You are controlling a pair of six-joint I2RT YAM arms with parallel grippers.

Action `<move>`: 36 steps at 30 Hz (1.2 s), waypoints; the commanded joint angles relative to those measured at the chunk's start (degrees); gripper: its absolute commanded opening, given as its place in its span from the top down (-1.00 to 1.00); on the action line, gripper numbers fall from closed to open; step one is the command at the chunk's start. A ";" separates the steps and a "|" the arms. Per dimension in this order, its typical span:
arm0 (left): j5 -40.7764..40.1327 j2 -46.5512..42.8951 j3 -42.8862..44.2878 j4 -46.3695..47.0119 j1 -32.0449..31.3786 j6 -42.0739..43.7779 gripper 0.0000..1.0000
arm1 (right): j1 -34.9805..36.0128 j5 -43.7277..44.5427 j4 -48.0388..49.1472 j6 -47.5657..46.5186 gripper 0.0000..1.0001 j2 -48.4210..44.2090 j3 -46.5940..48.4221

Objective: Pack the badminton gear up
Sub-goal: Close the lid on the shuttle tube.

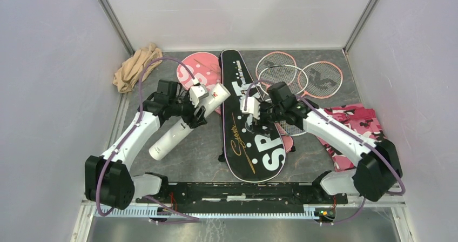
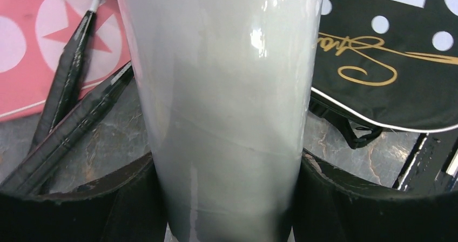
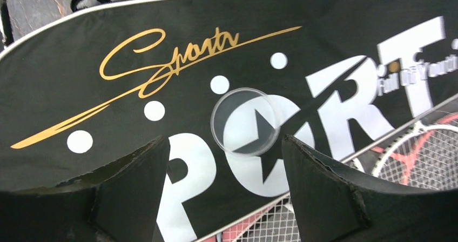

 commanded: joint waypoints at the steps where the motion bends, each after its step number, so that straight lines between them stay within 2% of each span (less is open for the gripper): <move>1: -2.49 -0.06 2.98 3.83 2.15 -5.50 0.85 | 2.76 6.18 0.15 -2.60 -0.60 4.49 1.45; 11: -2.02 0.60 3.59 4.26 6.68 -8.29 0.84 | 5.69 13.33 -1.04 -4.83 -0.43 12.61 3.81; 16: -1.54 0.77 3.65 4.03 6.77 -8.24 0.84 | 6.37 15.12 -1.57 -5.37 -0.22 15.49 5.31; 21: -0.76 0.70 4.23 3.50 6.77 -7.95 0.84 | 6.88 15.70 -2.35 -6.56 0.14 16.68 5.09; 28: 1.61 0.48 4.71 1.89 6.68 -4.03 0.83 | 6.96 15.59 -2.66 -6.66 0.98 15.19 5.91; 36: 4.12 0.04 5.43 -2.11 6.32 4.27 0.82 | 5.31 9.15 -3.34 -3.54 0.99 9.13 9.69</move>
